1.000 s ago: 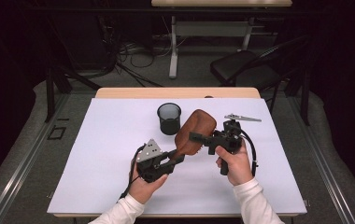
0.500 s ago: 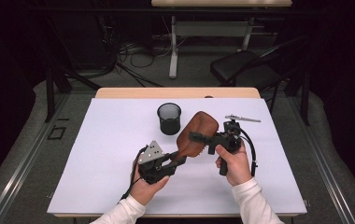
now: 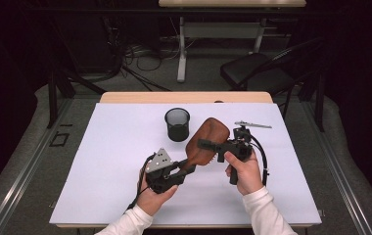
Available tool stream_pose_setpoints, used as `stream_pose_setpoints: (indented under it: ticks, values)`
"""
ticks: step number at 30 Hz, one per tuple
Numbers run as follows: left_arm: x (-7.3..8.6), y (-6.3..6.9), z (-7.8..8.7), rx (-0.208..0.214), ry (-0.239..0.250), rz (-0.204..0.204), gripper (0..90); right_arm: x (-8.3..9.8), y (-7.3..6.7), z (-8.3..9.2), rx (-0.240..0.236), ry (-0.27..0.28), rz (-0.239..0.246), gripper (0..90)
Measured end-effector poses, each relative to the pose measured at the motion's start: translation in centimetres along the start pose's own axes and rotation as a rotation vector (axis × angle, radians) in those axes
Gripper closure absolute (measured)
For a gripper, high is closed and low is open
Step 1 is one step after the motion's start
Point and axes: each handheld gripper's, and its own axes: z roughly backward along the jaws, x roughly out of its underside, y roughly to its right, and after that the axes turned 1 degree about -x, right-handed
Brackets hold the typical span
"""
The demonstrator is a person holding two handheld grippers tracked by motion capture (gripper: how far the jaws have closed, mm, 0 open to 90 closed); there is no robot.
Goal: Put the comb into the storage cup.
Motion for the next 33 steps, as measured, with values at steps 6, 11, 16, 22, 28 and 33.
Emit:
stream_pose_setpoints:
  ticks: [6,11,16,22,28,33]
  values:
    - [0.2,-0.1,-0.1,-0.002,-0.005,-0.003,71.9,0.0,0.3,0.1,-0.007,-0.014,-0.026,35.8]
    - [0.2,-0.2,-0.2,0.005,-0.010,-0.003,71.9,0.1,0.5,0.0,-0.004,-0.020,-0.036,36.5]
    - [0.3,-0.3,-0.3,0.013,-0.012,-0.005,71.9,0.1,0.7,0.2,-0.013,-0.024,-0.054,38.0]
    - [0.4,-0.4,-0.4,0.016,-0.018,-0.007,71.9,0.1,1.1,0.3,-0.030,-0.017,-0.100,40.2]
    - [0.5,-0.4,-0.5,0.019,-0.023,-0.008,71.9,0.1,1.6,0.4,-0.042,-0.027,-0.138,40.9]
    - [0.5,-0.4,-0.5,0.018,-0.022,-0.011,71.9,0.1,1.6,0.4,-0.041,-0.029,-0.139,41.0]
